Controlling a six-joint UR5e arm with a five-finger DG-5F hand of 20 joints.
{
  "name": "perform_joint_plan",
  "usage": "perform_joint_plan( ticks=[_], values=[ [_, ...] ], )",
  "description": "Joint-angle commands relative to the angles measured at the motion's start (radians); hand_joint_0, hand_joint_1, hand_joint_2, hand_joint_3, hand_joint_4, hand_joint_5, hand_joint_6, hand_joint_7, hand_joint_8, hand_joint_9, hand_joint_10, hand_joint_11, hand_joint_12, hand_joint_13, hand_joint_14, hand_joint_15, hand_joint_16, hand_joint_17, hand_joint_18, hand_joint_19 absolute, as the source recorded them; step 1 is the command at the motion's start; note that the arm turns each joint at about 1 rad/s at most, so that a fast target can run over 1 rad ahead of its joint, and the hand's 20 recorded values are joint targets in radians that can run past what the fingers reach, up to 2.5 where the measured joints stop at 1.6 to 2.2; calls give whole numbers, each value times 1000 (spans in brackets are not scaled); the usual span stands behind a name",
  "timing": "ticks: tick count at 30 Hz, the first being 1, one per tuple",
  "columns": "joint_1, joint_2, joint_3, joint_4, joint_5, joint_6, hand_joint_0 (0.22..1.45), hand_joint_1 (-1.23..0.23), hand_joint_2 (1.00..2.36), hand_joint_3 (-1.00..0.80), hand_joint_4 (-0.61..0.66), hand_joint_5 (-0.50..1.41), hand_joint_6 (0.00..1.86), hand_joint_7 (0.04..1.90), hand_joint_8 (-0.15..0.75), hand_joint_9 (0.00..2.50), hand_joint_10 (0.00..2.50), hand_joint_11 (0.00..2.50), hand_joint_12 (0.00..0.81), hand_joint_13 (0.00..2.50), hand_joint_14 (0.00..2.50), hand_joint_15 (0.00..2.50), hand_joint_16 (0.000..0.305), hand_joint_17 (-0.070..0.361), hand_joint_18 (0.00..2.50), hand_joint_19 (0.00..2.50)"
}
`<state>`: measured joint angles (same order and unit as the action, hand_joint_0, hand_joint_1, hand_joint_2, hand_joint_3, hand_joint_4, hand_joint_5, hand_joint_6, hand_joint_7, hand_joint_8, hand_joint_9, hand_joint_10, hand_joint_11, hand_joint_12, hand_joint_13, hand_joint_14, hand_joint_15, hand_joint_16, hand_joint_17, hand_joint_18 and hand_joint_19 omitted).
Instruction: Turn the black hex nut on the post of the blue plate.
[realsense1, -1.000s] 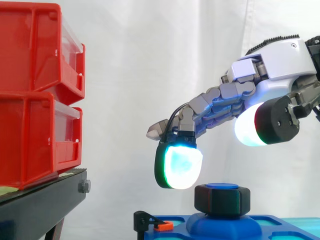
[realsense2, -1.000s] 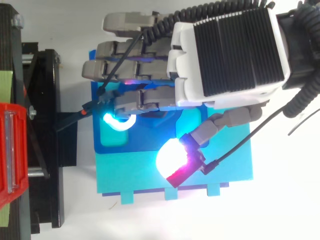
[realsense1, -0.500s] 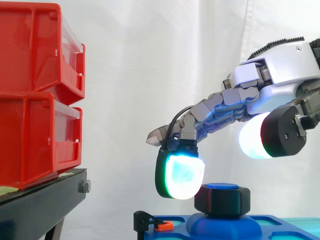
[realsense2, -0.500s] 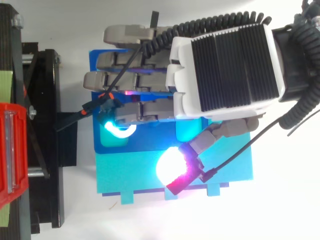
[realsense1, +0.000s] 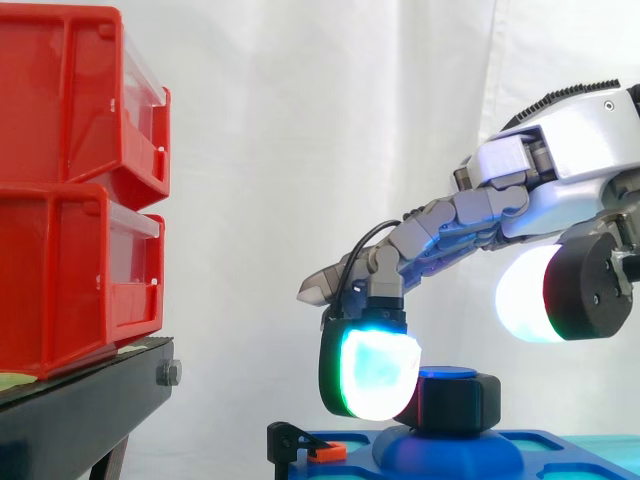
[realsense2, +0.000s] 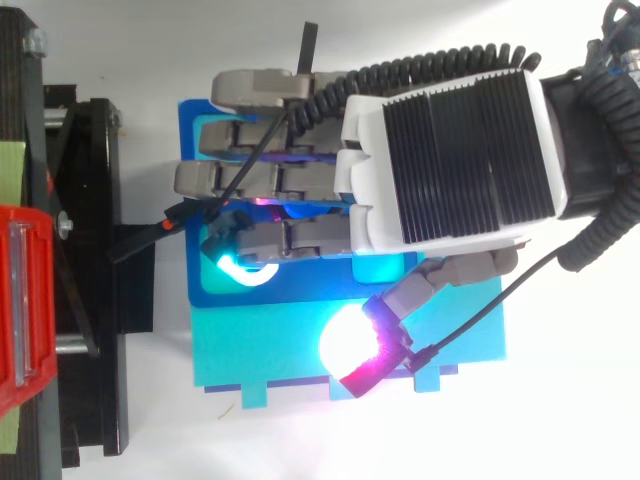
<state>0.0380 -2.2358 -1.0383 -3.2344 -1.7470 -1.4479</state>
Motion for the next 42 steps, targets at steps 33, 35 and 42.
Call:
perform_joint_plan(
  ticks=[33, 35, 42],
  values=[
    [-12, -1, -2, -34, -5, 3, 458, -335, 1000, -500, 136, -221, 503, 877, 218, 121, 0, 0, 358, 50, 0, 6, 59, 133, 0, 84],
    [-13, -1, -2, -33, -3, 3, 457, -336, 1000, -500, 136, -221, 503, 878, 218, 122, 0, 0, 358, 51, 0, 10, 59, 133, 0, 78],
    [-21, -1, -2, -33, -5, 6, 458, -337, 1000, -500, 134, -221, 503, 877, 219, 125, 0, 0, 358, 52, 0, 3, 59, 134, 0, 88]
  ],
)
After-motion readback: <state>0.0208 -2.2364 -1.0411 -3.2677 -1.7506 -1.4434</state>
